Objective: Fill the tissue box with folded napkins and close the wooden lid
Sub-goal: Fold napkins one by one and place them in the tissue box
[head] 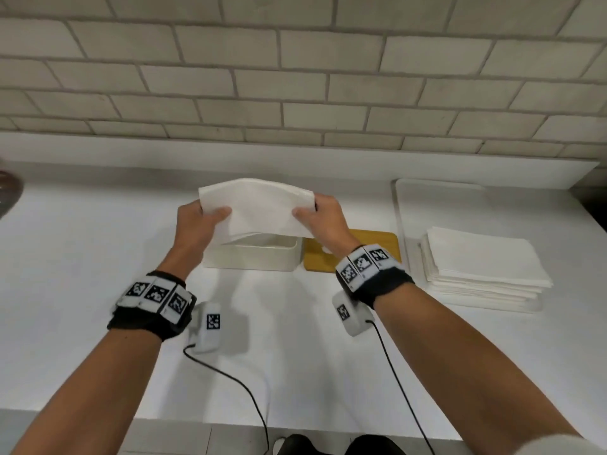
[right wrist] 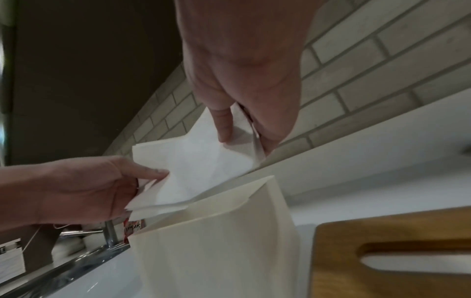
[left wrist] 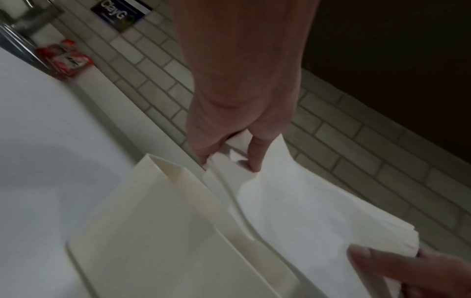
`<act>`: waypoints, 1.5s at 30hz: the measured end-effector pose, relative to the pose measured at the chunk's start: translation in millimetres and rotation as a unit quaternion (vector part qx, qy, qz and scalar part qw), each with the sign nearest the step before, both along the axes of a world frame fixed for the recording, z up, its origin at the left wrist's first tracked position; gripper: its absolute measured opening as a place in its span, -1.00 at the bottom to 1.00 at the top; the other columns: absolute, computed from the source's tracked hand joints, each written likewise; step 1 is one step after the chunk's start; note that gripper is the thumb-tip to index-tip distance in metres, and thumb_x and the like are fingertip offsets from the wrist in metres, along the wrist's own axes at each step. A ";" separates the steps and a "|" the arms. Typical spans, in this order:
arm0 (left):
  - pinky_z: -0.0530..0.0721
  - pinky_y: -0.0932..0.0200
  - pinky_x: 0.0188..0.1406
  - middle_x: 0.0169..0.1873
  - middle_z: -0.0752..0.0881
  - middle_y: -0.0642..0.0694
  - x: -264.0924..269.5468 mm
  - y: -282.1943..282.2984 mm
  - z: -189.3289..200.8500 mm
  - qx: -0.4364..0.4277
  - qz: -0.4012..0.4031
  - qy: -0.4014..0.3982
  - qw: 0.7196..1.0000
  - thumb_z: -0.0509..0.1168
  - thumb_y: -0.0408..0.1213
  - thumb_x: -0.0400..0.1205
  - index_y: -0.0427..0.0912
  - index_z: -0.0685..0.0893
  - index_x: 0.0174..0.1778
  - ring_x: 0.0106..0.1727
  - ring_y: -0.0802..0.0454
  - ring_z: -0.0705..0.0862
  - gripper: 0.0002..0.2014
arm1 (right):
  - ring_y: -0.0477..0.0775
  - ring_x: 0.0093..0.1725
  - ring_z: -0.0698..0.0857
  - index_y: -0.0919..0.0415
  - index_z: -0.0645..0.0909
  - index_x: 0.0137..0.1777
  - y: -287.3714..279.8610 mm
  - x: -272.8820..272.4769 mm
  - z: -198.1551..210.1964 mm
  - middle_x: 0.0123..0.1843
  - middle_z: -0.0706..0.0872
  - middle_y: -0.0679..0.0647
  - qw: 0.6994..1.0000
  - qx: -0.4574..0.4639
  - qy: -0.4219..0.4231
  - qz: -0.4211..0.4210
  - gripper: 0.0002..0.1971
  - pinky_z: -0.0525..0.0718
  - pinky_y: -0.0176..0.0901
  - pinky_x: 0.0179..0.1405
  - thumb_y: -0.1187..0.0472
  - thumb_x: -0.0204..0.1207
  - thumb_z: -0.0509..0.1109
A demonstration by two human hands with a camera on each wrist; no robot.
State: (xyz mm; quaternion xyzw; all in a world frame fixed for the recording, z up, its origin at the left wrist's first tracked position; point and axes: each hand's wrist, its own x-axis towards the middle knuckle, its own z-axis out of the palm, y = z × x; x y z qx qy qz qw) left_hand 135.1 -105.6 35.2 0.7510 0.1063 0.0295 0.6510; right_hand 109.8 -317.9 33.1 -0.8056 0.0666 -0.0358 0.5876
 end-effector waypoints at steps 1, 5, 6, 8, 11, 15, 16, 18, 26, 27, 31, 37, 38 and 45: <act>0.62 0.20 -0.25 -0.13 0.73 -0.12 10.8 7.2 -1.2 0.011 0.008 0.015 1.000 0.42 -0.48 0.53 -0.33 0.71 0.14 -0.18 -0.01 0.67 -0.74 | 0.15 0.05 0.77 0.29 0.73 0.16 9.2 9.9 -0.9 0.04 0.79 0.14 1.000 -0.016 0.007 0.002 -0.75 0.77 0.02 0.07 0.37 0.49 0.40; 0.71 -0.01 -0.03 0.05 0.76 -0.30 44.1 27.8 -15.0 0.097 0.004 0.084 0.992 0.47 -0.47 0.47 -0.40 0.73 0.13 -0.04 -0.14 0.71 -0.70 | 0.21 -0.02 0.75 0.37 0.73 0.07 32.8 36.7 -15.4 -0.04 0.77 0.20 0.990 -0.110 0.083 0.007 -0.78 0.71 -0.10 -0.10 0.41 0.46 0.36; 0.71 -0.05 -0.01 0.06 0.77 -0.31 49.4 29.7 -18.8 0.133 -0.002 0.099 0.986 0.49 -0.46 0.46 -0.40 0.74 0.10 -0.01 -0.18 0.73 -0.71 | 0.24 0.00 0.75 0.38 0.72 0.03 37.2 41.1 -19.1 -0.02 0.77 0.22 0.985 -0.138 0.102 0.005 -0.80 0.72 -0.10 -0.10 0.43 0.46 0.33; 0.68 0.02 -0.02 0.07 0.77 -0.31 56.9 30.6 -24.9 0.216 -0.017 0.122 0.969 0.49 -0.44 0.45 -0.39 0.73 0.08 0.09 -0.24 0.74 -0.71 | 0.28 -0.01 0.68 0.33 0.60 -0.17 44.8 47.3 -23.6 -0.07 0.69 0.20 0.971 -0.200 0.128 0.006 -0.89 0.67 -0.07 -0.11 0.46 0.47 0.26; 0.63 0.02 0.11 0.13 0.73 -0.34 64.1 28.9 -30.5 0.309 -0.044 0.139 0.940 0.48 -0.40 0.46 -0.41 0.67 0.15 0.19 -0.29 0.69 -0.64 | 0.31 0.13 0.58 0.31 0.53 -0.03 56.1 49.6 -21.6 0.11 0.57 0.26 0.947 -0.281 0.157 0.026 -0.87 0.55 -0.04 -0.02 0.46 0.55 0.18; 0.57 0.05 0.09 0.17 0.70 -0.35 68.9 25.3 -35.0 0.389 -0.083 0.148 0.905 0.45 -0.39 0.50 -0.42 0.64 0.20 0.25 -0.31 0.65 -0.63 | 0.32 0.35 0.58 0.38 0.46 0.35 64.5 49.1 -24.0 0.38 0.52 0.30 0.921 -0.348 0.168 0.044 -0.69 0.56 0.04 0.30 0.41 0.62 0.16; 0.57 0.05 0.07 0.17 0.70 -0.35 69.3 24.6 -36.6 0.394 -0.090 0.152 0.902 0.45 -0.41 0.49 -0.43 0.63 0.20 0.24 -0.31 0.65 -0.63 | 0.31 0.35 0.58 0.38 0.46 0.35 66.1 49.3 -24.7 0.38 0.52 0.30 0.918 -0.356 0.167 0.044 -0.69 0.56 0.04 0.32 0.41 0.63 0.16; 0.58 0.05 0.04 0.19 0.68 -0.35 68.1 23.0 -40.0 0.407 -0.105 0.164 0.892 0.43 -0.41 0.49 -0.42 0.59 0.23 0.24 -0.31 0.65 -0.60 | 0.29 0.35 0.57 0.39 0.46 0.34 69.5 48.8 -25.1 0.36 0.53 0.30 0.915 -0.369 0.160 0.041 -0.69 0.55 0.04 0.33 0.43 0.62 0.15; 0.60 -0.10 0.19 0.29 0.48 -0.34 55.6 5.5 -43.2 0.517 -0.122 0.047 0.846 0.25 -0.48 0.54 -0.43 0.50 0.26 0.31 -0.30 0.51 -0.64 | 0.33 0.29 0.54 0.41 0.52 0.28 91.0 36.7 -23.7 0.35 0.46 0.29 0.893 -0.432 0.086 0.089 -0.71 0.57 0.04 0.16 0.41 0.58 0.21; 0.61 -0.09 0.19 0.27 0.53 -0.34 54.9 2.6 -41.5 0.526 -0.137 0.056 0.838 0.23 -0.46 0.55 -0.42 0.53 0.23 0.30 -0.29 0.54 -0.68 | 0.33 0.29 0.57 0.39 0.54 0.27 91.3 36.6 -23.6 0.34 0.51 0.29 0.894 -0.420 0.119 0.101 -0.72 0.58 0.02 0.14 0.36 0.60 0.19; 0.56 0.01 0.14 0.29 0.61 -0.30 51.7 -2.3 -36.1 0.543 -0.196 0.174 0.798 0.18 -0.35 0.64 -0.37 0.50 0.31 0.30 -0.29 0.62 -0.66 | 0.30 0.28 0.66 0.42 0.59 0.23 87.6 39.7 -23.6 0.29 0.67 0.31 0.886 -0.395 0.207 0.130 -0.71 0.60 -0.06 0.12 0.33 0.62 0.16; 0.57 -0.05 0.25 0.33 0.58 -0.29 54.7 -0.1 -37.0 0.536 -0.219 0.218 0.786 0.22 -0.31 0.63 -0.37 0.45 0.37 0.33 -0.28 0.59 -0.60 | 0.27 0.29 0.66 0.40 0.58 0.26 88.4 40.6 -20.3 0.30 0.67 0.29 0.886 -0.377 0.240 0.127 -0.70 0.62 -0.06 0.21 0.32 0.64 0.15; 0.58 -0.05 0.24 0.32 0.59 -0.29 54.5 -0.2 -36.8 0.532 -0.221 0.220 0.787 0.22 -0.31 0.62 -0.37 0.45 0.36 0.31 -0.28 0.60 -0.61 | 0.26 0.29 0.67 0.39 0.58 0.24 88.3 39.9 -19.6 0.30 0.67 0.28 0.888 -0.372 0.240 0.126 -0.72 0.63 -0.07 0.20 0.32 0.63 0.15; 0.59 0.03 0.09 0.26 0.66 -0.29 54.9 -5.3 -29.5 0.526 -0.219 0.184 0.801 0.24 -0.21 0.62 -0.39 0.60 0.22 0.23 -0.25 0.66 -0.65 | 0.32 0.28 0.63 0.39 0.55 0.28 75.0 27.3 -6.6 0.35 0.58 0.31 0.925 -0.315 0.180 0.111 -0.68 0.56 -0.06 0.09 0.19 0.67 0.17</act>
